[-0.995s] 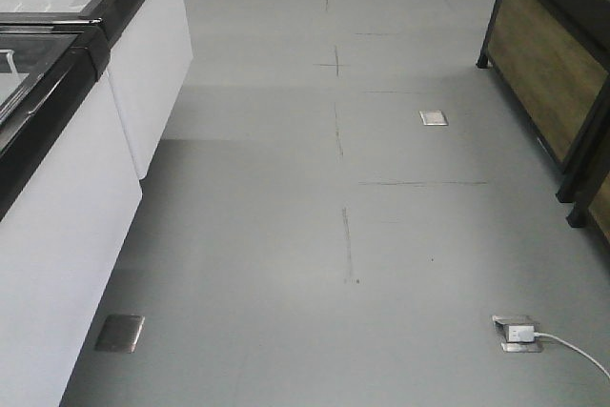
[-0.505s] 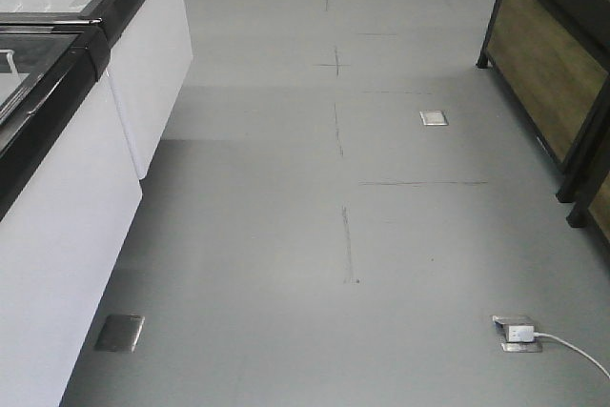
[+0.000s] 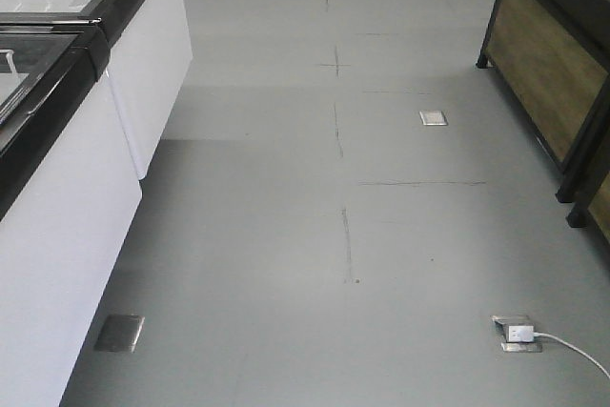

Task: Left arm holds basket, right arm returns cookies

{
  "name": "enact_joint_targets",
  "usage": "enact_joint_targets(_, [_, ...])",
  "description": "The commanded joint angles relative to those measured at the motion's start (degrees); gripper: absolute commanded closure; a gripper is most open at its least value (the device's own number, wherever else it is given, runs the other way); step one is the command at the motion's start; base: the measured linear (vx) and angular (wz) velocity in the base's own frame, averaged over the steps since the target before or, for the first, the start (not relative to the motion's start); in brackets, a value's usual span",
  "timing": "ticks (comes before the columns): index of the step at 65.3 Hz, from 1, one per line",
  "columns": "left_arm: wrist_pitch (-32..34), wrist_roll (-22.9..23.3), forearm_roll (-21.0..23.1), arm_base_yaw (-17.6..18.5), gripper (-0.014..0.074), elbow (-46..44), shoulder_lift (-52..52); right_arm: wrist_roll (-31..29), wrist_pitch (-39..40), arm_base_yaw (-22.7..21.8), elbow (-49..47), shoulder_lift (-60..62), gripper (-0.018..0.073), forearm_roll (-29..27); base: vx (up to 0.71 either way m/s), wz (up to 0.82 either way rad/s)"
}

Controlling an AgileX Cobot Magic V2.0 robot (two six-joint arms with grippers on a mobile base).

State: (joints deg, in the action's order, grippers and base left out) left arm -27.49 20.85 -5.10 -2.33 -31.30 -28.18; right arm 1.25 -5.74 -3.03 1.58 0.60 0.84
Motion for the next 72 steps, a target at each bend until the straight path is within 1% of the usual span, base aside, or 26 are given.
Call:
enact_joint_targets(1, [-3.5, 3.4, 0.2, -0.2, 0.0164, -4.5, -6.8, -0.1, 4.5, -0.3, 0.2, 0.7, 0.0567, 0.2, 0.0, 0.0])
enact_joint_targets(5, [-6.0, 4.6, 1.1, -0.2, 0.0164, -5.9, -10.2, -0.1, 4.5, -0.3, 0.2, 0.7, 0.0567, 0.2, 0.0, 0.0])
enact_joint_targets(9, [-7.6, 4.6, 2.9, -0.2, 0.0164, -7.2, -13.5, -0.1, 4.5, -0.3, 0.2, 0.7, 0.0567, 0.2, 0.0, 0.0])
enact_joint_targets(22, [-7.4, 4.6, 9.5, -0.2, 0.0164, -11.5, -18.4, -0.1, 4.5, -0.3, 0.2, 0.7, 0.0567, 0.2, 0.0, 0.0])
enact_joint_targets(28, [-8.4, 5.6, 11.7, -2.7, 0.0164, -14.4, -19.3, -0.1, 4.5, -0.3, 0.2, 0.7, 0.0567, 0.2, 0.0, 0.0])
enact_joint_targets(36, [-11.8, 5.6, 16.1, -9.5, 0.0164, -18.0, -20.4, -0.1, 4.5, -0.3, 0.2, 0.7, 0.0567, 0.2, 0.0, 0.0])
enact_joint_targets(42, [-13.7, 2.5, 19.9, -15.4, 0.0164, -20.1, -20.7, -0.1, 4.5, -0.3, 0.2, 0.7, 0.0567, 0.2, 0.0, 0.0])
enact_joint_targets(44, [-14.3, 0.8, 21.3, -17.3, 0.0164, -20.7, -20.8, -0.1, 4.5, -0.3, 0.2, 0.7, 0.0567, 0.2, 0.0, 0.0])
enact_joint_targets(48, [-15.7, -1.7, 24.1, -21.6, 0.0164, -22.1, -21.3, -0.1, 4.5, -0.3, 0.2, 0.7, 0.0567, 0.2, 0.0, 0.0])
enact_joint_targets(54, [-18.6, -7.1, 28.3, -28.5, 0.0164, -24.6, -22.7, -0.1, 4.5, -0.3, 0.2, 0.7, 0.0567, 0.2, 0.0, 0.0])
enact_joint_targets(56, [-19.4, -8.2, 29.7, -31.1, 0.0164, -25.4, -23.2, -0.1, 4.5, -0.3, 0.2, 0.7, 0.0567, 0.2, 0.0, 0.0])
enact_joint_targets(59, [-20.6, -9.7, 32.0, -34.0, 0.0164, -26.9, -24.3, -0.1, 4.5, -0.3, 0.2, 0.7, 0.0567, 0.2, 0.0, 0.0])
enact_joint_targets(61, [-21.0, -10.6, 33.9, -35.6, 0.0164, -27.8, -25.1, -0.1, 4.5, -0.3, 0.2, 0.7, 0.0567, 0.2, 0.0, 0.0])
enact_joint_targets(65, [-21.7, -11.2, 39.2, -38.4, 0.0164, -29.8, -27.1, -0.1, 4.5, -0.3, 0.2, 0.7, 0.0567, 0.2, 0.0, 0.0])
enact_joint_targets(68, [-22.2, -11.6, 42.1, -39.9, 0.0164, -31.6, -28.7, -0.1, 4.5, -0.3, 0.2, 0.7, 0.0567, 0.2, 0.0, 0.0])
enact_joint_targets(72, [-22.9, -13.7, 45.3, -42.1, 0.0164, -33.9, -30.4, -0.1, 4.5, -0.3, 0.2, 0.7, 0.0567, 0.2, 0.0, 0.0])
